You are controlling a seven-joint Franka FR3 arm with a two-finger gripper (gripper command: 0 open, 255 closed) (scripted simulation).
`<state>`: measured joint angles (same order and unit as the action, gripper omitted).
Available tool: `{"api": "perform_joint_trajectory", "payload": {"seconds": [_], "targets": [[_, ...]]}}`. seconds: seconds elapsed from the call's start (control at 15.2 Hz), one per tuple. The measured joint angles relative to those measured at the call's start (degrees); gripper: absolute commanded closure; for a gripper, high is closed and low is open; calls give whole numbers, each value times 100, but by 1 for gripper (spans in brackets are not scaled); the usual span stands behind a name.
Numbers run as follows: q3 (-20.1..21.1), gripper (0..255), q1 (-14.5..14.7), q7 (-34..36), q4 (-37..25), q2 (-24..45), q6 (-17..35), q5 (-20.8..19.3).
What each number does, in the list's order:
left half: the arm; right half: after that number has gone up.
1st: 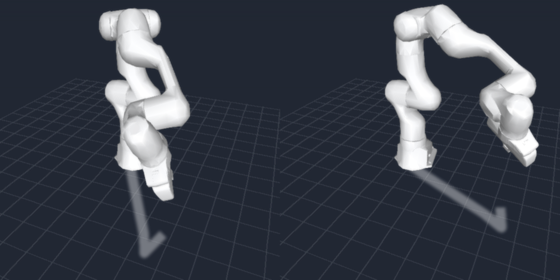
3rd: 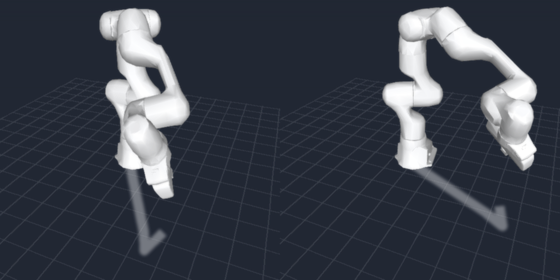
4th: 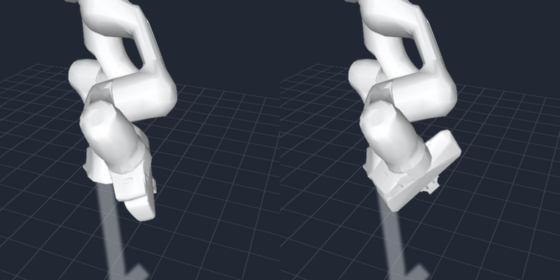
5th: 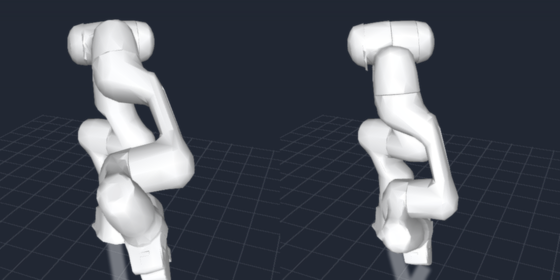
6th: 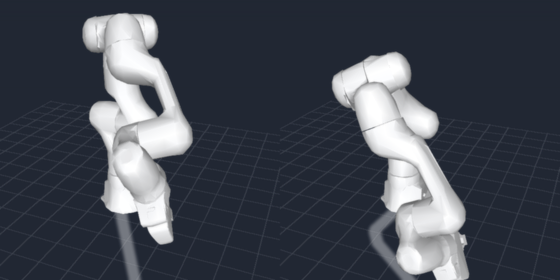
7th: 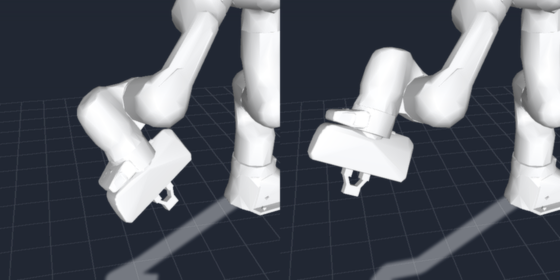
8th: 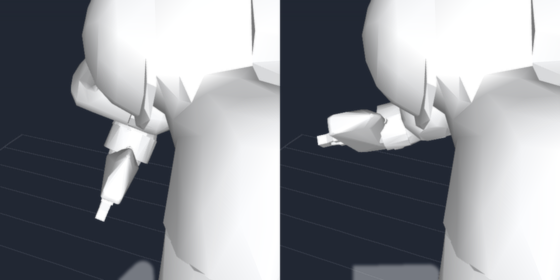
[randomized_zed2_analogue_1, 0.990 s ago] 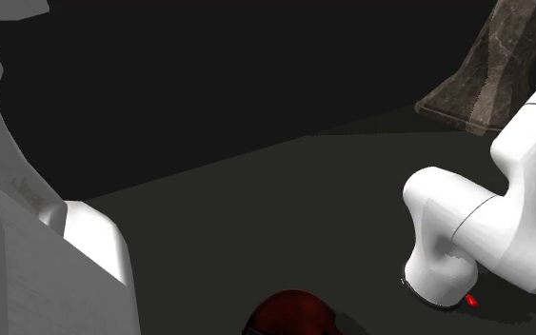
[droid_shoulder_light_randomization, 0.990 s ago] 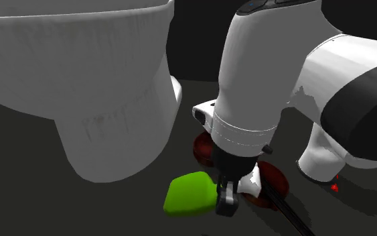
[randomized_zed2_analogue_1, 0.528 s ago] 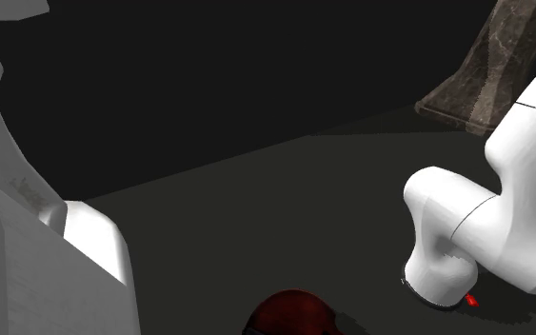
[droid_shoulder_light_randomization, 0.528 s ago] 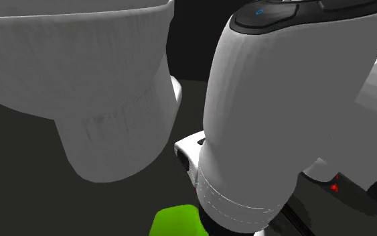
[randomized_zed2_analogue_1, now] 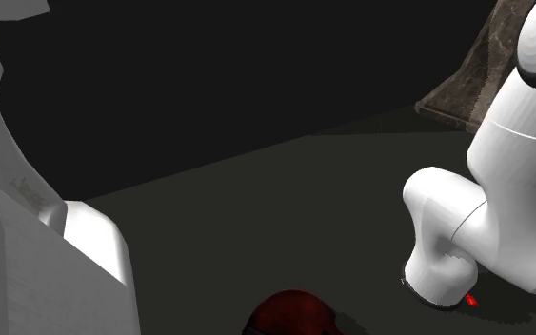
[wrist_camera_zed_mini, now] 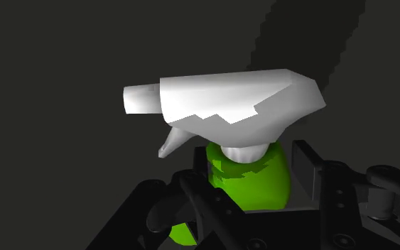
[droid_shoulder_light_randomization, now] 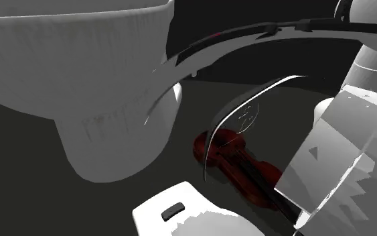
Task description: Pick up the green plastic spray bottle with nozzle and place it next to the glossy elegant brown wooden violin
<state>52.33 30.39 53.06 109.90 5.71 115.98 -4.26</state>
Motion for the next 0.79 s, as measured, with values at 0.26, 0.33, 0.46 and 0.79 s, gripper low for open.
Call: {"api": "perform_joint_trajectory", "payload": {"seconds": [0.26, 0.33, 0.46, 0.79], "targets": [[-19, 255, 65, 141, 144, 193, 260, -187], [-22, 255, 85, 180, 176, 233, 316, -228], [-43, 255, 112, 235, 260, 325, 453, -317], [-105, 255, 175, 367, 480, 526, 796, -526]]}}
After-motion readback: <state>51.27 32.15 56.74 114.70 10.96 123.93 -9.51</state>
